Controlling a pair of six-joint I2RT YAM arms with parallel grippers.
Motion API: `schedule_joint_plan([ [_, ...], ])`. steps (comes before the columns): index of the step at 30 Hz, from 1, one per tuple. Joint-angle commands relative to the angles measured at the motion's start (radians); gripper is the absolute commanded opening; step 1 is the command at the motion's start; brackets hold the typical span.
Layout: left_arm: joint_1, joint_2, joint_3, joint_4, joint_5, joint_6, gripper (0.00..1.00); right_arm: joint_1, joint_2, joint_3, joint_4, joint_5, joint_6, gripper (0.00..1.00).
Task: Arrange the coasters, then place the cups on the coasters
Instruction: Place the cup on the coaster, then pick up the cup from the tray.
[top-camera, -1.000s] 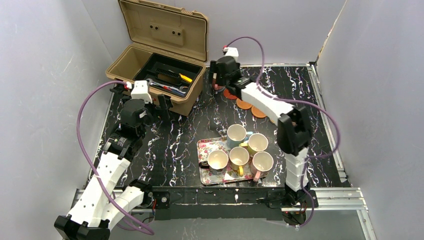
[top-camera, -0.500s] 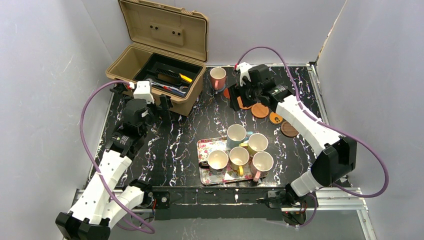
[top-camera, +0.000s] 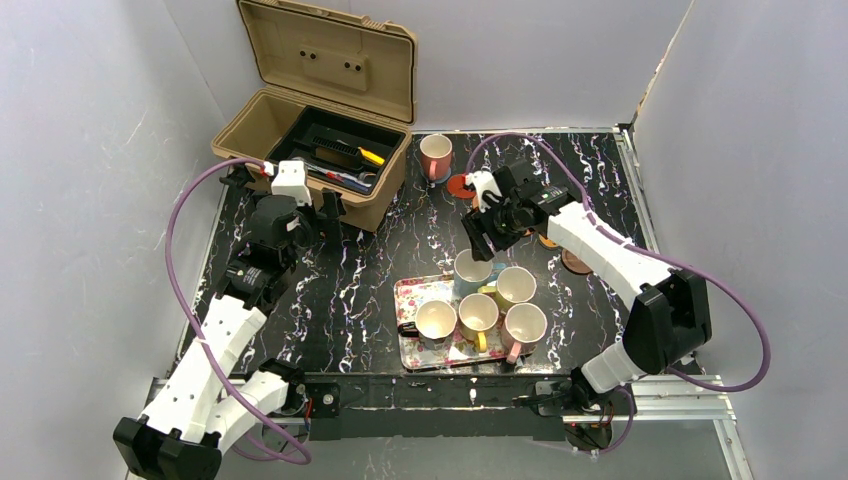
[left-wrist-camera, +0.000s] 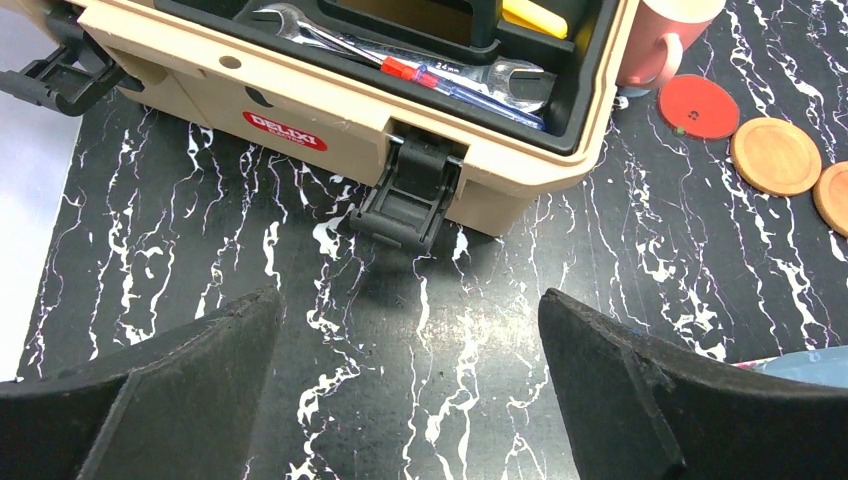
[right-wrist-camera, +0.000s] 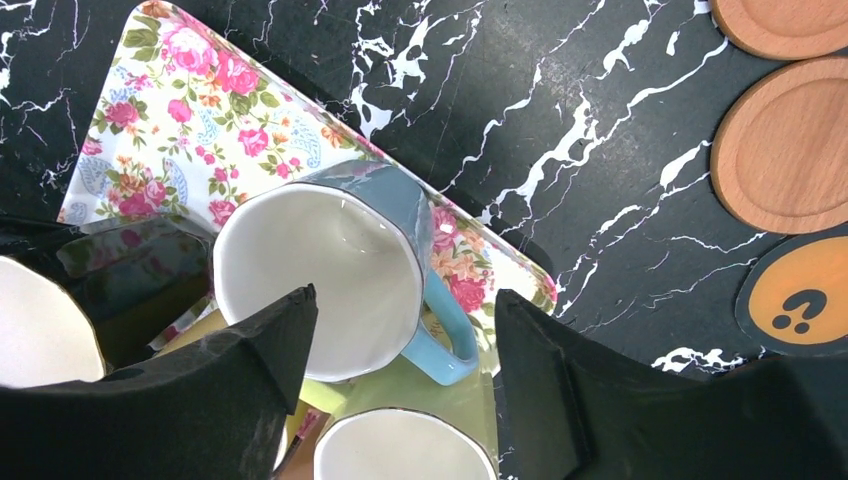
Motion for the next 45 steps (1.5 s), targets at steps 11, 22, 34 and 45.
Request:
schedule_joint_plan([
  [11,0.003,0.009,-0.006,0.007,-0.016,0.011,0.98,0.087,0.143,0.104,-0.024,0.067,-0.05,0.54],
  [22,0.003,0.011,-0.01,0.009,-0.018,0.018,0.98,0.12,0.161,0.123,-0.038,0.156,-0.03,0.17],
  [34,0.002,0.006,-0.011,0.008,-0.013,0.014,0.98,0.121,0.042,0.098,0.037,0.321,0.037,0.01],
  [45,0.002,0.003,-0.014,0.007,-0.015,0.011,0.98,0.12,-0.028,0.116,0.138,0.493,0.24,0.01],
])
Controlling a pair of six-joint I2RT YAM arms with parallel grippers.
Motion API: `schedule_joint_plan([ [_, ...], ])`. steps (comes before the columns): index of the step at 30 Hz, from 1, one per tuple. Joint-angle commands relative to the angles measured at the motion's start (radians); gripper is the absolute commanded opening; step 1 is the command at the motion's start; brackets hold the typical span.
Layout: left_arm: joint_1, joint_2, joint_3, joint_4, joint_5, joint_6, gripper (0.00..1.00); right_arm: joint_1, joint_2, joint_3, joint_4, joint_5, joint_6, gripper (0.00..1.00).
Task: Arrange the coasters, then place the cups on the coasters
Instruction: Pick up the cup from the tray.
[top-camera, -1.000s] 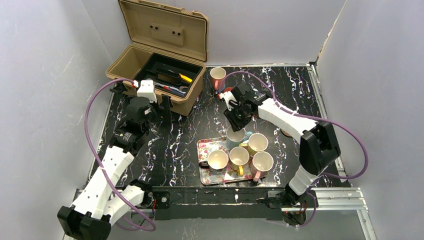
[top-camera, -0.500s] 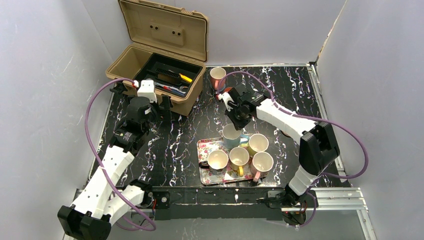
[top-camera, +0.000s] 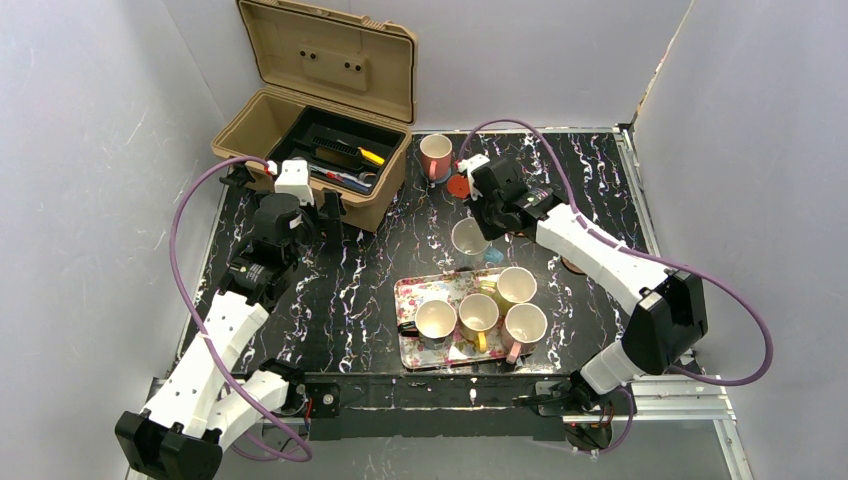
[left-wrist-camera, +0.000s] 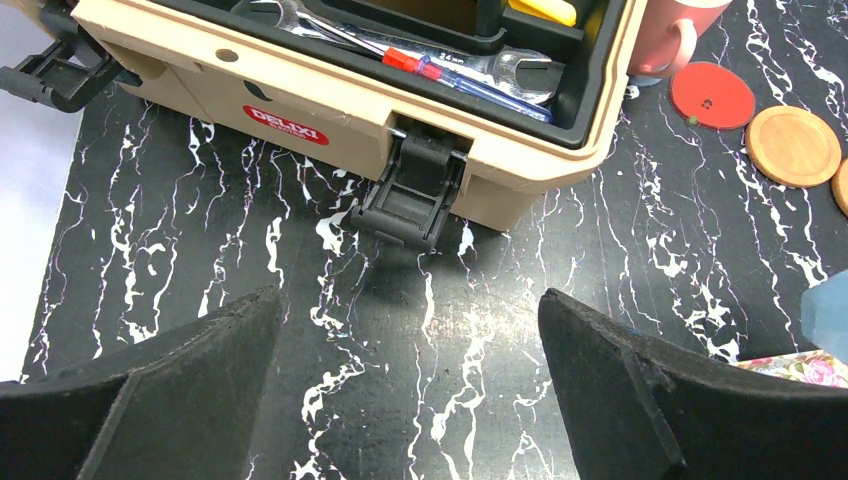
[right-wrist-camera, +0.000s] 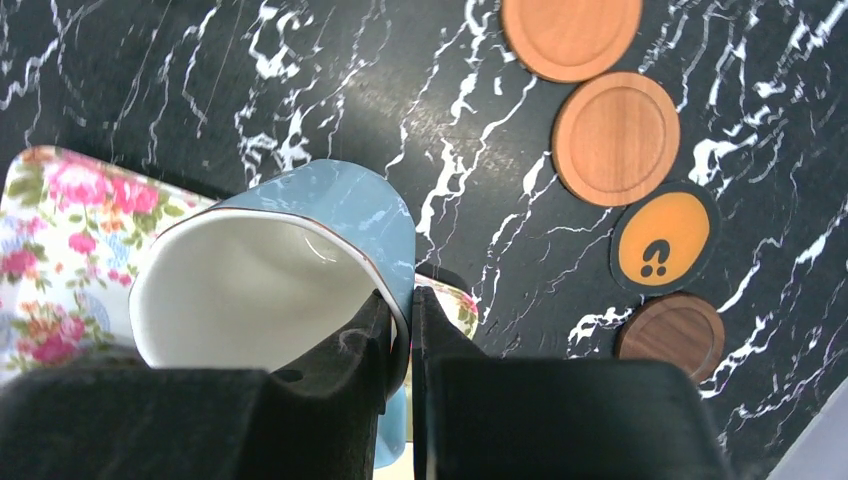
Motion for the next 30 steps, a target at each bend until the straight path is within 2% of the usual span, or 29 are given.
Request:
schedule_joint_plan([
  [1,0.003,-0.02,-0.014,0.007,-0.011,0.001,0.98,-0.005,-0.037,0.055,0.097,0.117,0.145,0.01],
  [8,0.004,-0.024,-0.011,0.004,-0.011,-0.002,0.98,-0.004,-0.02,0.112,0.145,0.211,0.387,0.01],
  [18,0.003,-0.037,-0.009,0.003,0.001,-0.013,0.98,-0.004,0.102,0.201,0.203,0.36,0.603,0.01],
  [30,0.003,-0.04,-0.007,0.001,0.019,-0.023,0.98,-0.025,0.347,0.489,-0.02,0.476,0.854,0.01],
])
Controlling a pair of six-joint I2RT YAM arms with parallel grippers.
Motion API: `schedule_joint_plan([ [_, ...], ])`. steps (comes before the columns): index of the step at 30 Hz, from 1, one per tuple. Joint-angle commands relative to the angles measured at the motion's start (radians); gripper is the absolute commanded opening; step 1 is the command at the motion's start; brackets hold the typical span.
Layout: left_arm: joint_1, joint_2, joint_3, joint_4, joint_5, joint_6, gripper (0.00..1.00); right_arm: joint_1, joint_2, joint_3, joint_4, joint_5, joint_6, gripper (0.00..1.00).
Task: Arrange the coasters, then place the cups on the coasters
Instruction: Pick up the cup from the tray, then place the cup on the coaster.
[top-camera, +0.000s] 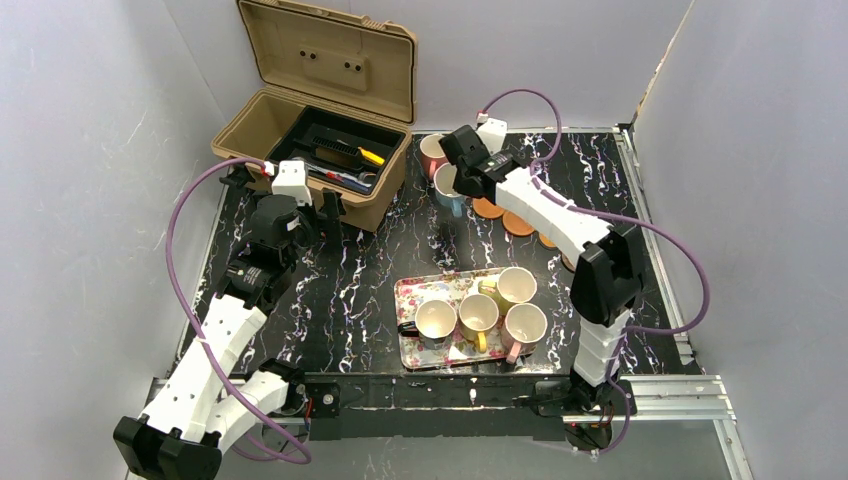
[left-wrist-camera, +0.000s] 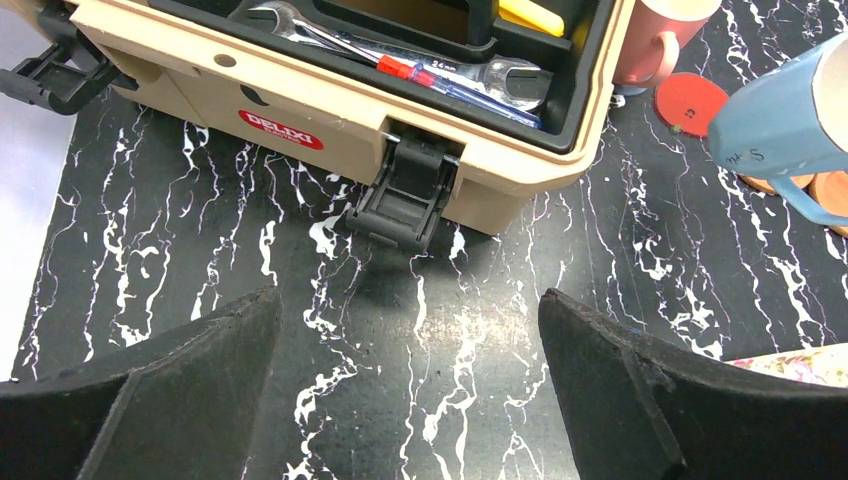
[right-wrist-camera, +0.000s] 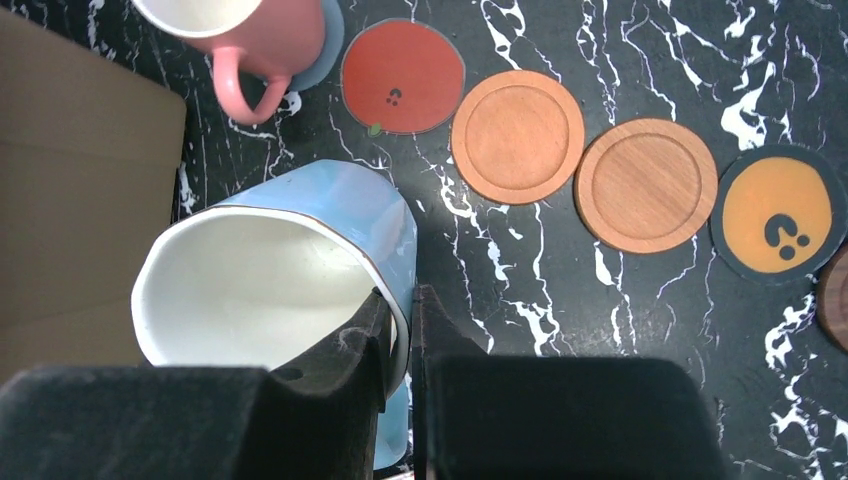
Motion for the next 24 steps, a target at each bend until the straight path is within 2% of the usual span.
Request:
schedule_joint_plan([
  [1,0.003,-0.021,-0.005,0.002,0.013,-0.014,0.98,-0.027,0.026,0.127,-0.051,0.086,0.152,0.01],
  [11,0.002,-0.016,0.0,-0.003,0.018,-0.017,0.98,-0.082,0.127,0.192,-0.11,0.048,0.231,0.01],
  [24,0.002,0.001,0.004,-0.008,0.03,-0.026,0.98,-0.15,0.239,0.288,-0.104,-0.019,0.207,0.01],
])
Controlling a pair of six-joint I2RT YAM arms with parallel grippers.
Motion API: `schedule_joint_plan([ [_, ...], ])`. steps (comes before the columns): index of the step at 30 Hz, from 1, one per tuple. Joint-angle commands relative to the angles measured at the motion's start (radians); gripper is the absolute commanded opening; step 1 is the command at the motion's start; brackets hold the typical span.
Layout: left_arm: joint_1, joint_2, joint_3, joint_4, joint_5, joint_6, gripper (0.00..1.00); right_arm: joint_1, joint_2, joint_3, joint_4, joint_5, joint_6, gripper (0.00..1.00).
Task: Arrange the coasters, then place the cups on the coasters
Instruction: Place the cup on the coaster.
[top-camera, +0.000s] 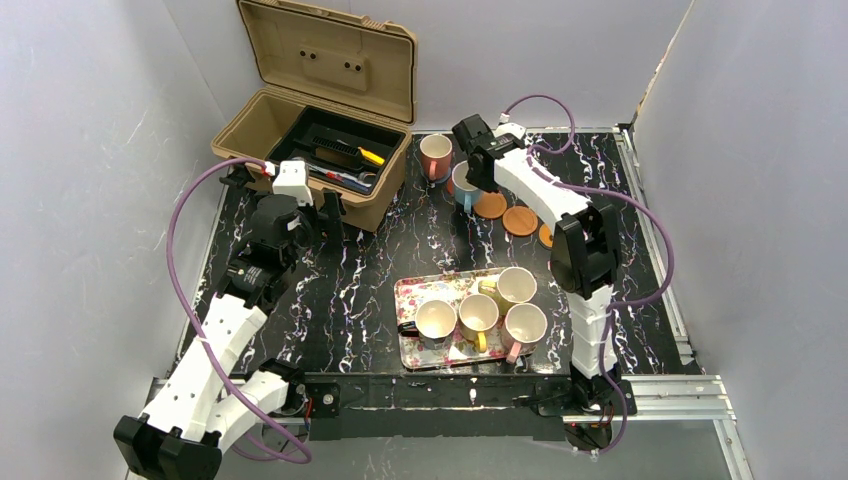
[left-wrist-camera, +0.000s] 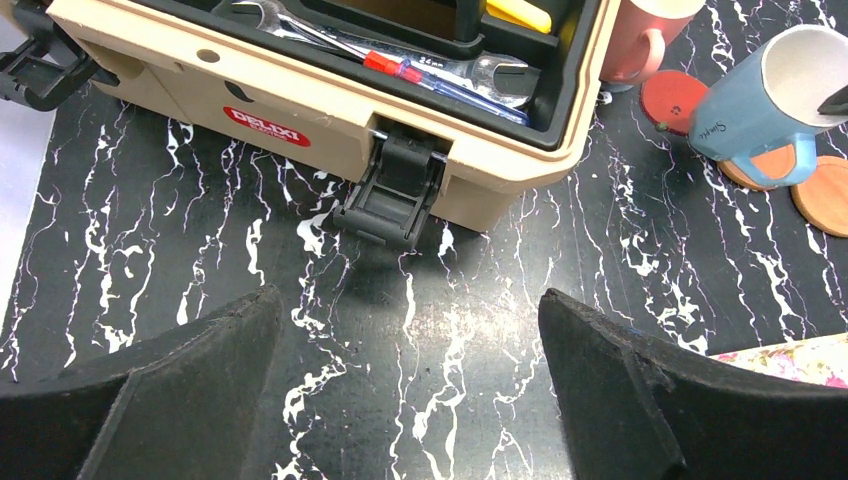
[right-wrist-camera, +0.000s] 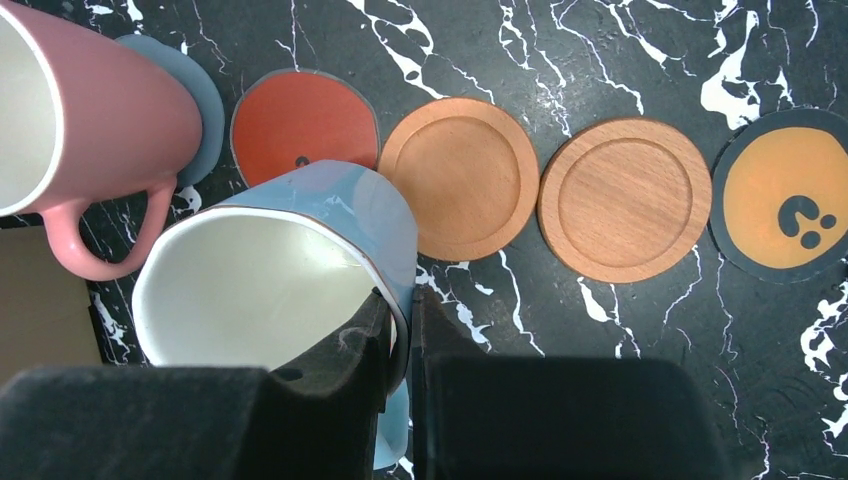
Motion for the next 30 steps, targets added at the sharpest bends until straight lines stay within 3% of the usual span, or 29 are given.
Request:
schedule_joint_plan([
  [1,0.004,0.001,0.003,-0.007,0.008,-0.009,0.98,-0.019,0.007,0.095,0.048,-0.002,0.016,0.01],
  [30,0.003,0.014,0.006,-0.01,0.025,-0.016,0.98,-0.06,0.121,0.218,0.111,-0.055,-0.048,0.01],
])
